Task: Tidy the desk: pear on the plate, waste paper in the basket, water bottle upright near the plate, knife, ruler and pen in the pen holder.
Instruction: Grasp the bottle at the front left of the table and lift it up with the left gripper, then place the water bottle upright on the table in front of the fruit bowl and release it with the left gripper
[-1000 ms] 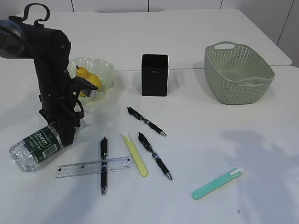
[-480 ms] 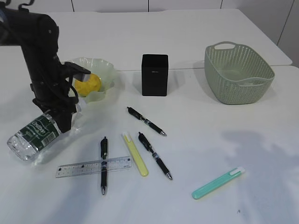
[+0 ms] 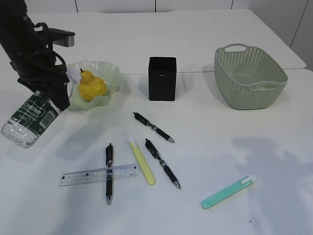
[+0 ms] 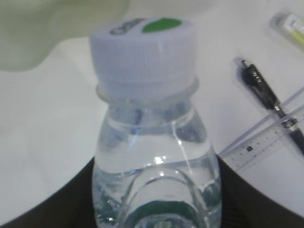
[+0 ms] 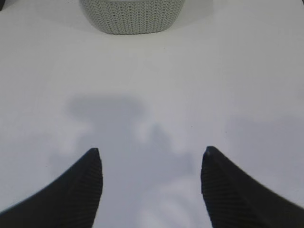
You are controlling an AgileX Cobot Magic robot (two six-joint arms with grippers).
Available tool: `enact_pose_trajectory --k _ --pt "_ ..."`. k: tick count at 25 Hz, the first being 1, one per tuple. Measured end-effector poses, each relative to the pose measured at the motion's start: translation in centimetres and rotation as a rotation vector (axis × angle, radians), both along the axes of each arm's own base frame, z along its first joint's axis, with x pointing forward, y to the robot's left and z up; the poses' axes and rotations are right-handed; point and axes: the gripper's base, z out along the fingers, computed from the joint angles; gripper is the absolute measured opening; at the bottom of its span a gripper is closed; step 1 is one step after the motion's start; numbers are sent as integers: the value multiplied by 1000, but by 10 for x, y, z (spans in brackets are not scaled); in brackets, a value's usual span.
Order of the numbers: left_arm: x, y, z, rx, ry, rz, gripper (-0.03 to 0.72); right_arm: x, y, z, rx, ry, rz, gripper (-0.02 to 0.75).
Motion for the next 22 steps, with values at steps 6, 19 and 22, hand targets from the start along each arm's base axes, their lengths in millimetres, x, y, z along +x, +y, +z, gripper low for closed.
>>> enact_pose_trajectory --k 6,19,22 --pt "-8 1 29 -99 -51 35 379 0 0 0 0 0 0 512" --pt "-49 21 38 -191 -394 174 379 0 0 0 1 0 -1 512" --pt "-70 28 24 -201 -509 229 379 0 0 0 3 0 -2 512"
